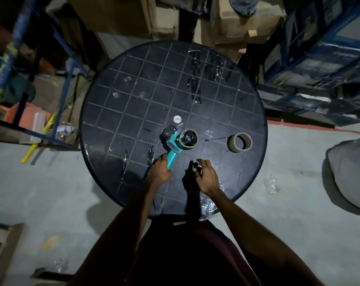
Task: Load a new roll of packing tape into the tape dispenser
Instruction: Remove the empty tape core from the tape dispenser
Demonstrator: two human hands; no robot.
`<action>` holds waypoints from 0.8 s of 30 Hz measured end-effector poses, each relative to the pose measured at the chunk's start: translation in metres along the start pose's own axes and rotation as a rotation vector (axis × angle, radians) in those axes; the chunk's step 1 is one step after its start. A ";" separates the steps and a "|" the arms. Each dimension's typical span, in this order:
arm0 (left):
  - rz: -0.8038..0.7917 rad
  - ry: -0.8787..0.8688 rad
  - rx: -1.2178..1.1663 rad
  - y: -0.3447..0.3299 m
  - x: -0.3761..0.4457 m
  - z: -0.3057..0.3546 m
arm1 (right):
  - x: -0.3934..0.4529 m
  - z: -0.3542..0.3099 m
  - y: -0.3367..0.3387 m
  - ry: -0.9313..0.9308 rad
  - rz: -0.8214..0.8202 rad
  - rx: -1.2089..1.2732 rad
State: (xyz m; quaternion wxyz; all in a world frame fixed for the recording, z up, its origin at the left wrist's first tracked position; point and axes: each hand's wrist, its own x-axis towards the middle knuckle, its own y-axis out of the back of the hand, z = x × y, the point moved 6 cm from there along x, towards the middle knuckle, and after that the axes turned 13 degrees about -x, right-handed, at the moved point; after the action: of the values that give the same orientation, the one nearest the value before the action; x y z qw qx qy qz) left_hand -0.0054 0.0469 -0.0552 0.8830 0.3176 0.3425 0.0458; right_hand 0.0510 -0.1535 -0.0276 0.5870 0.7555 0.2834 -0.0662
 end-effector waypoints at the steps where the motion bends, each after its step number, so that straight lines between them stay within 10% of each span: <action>1: -0.013 -0.016 0.024 0.000 -0.005 -0.005 | -0.003 0.000 0.000 0.003 -0.001 -0.006; 10: -0.115 -0.152 0.236 0.014 -0.023 -0.032 | -0.024 0.006 -0.002 0.034 0.029 -0.035; 18: 0.209 -0.113 0.421 0.031 -0.033 -0.028 | -0.028 -0.002 -0.004 0.139 -0.084 -0.032; 24: 0.231 -0.118 -0.136 0.017 -0.056 0.008 | -0.025 0.001 -0.006 0.057 -0.131 0.113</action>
State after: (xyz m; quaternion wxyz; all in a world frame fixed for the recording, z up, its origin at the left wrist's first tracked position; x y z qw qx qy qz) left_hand -0.0404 0.0395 -0.0083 0.9099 0.2966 0.2472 0.1515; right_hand 0.0271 -0.1622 -0.0219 0.5295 0.7689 0.3445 -0.0988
